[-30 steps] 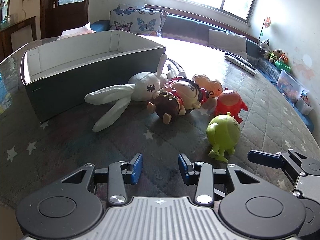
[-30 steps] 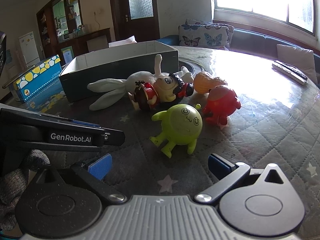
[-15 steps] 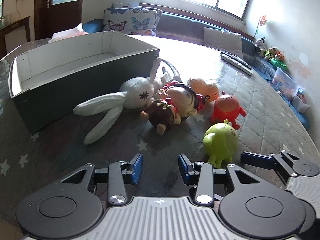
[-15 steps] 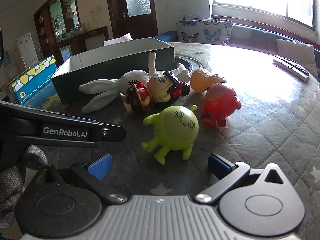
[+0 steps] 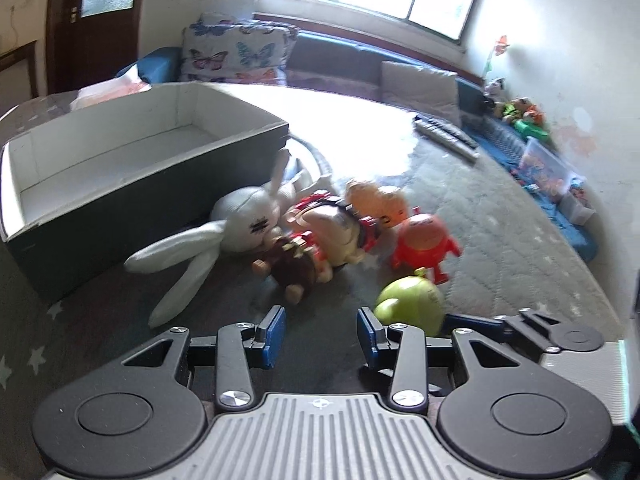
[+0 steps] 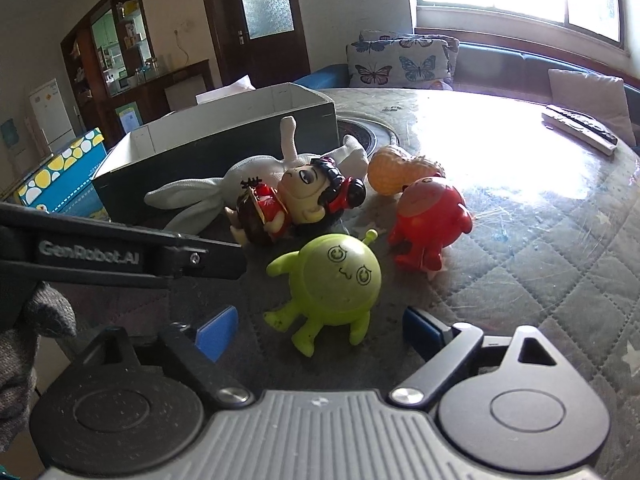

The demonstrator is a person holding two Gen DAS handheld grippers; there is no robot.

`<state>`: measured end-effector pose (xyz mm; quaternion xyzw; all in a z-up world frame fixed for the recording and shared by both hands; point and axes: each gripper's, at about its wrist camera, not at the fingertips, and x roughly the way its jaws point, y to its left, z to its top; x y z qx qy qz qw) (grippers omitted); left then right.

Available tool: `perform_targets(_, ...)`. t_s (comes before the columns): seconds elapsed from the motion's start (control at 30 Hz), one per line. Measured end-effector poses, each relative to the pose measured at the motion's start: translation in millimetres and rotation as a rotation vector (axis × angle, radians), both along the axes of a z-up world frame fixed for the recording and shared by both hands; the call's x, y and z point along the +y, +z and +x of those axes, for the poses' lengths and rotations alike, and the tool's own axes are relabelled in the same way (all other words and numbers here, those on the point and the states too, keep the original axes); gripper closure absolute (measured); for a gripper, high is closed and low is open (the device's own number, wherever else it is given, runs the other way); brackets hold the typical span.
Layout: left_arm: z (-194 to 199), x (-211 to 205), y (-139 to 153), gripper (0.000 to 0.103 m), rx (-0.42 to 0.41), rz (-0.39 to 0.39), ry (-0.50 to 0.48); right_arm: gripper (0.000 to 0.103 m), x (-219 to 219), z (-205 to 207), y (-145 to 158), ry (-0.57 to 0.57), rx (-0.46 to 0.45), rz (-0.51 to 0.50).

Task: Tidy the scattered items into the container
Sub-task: 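Close the left tool on the green one-eyed toy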

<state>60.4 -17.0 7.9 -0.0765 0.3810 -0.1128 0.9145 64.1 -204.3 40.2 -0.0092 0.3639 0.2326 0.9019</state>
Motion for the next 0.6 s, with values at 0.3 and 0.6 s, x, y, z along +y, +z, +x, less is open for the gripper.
perform_targets(0.3,9,-21,9,0.061,0.013,-0.044,-0.181,0.027,-2,4,5,0.007,-0.001,0.013)
perform_targets(0.6,32,-23,-1,0.061,0.088,-0.090,-0.234,0.036,-1,8,8,0.035,-0.005,0.014)
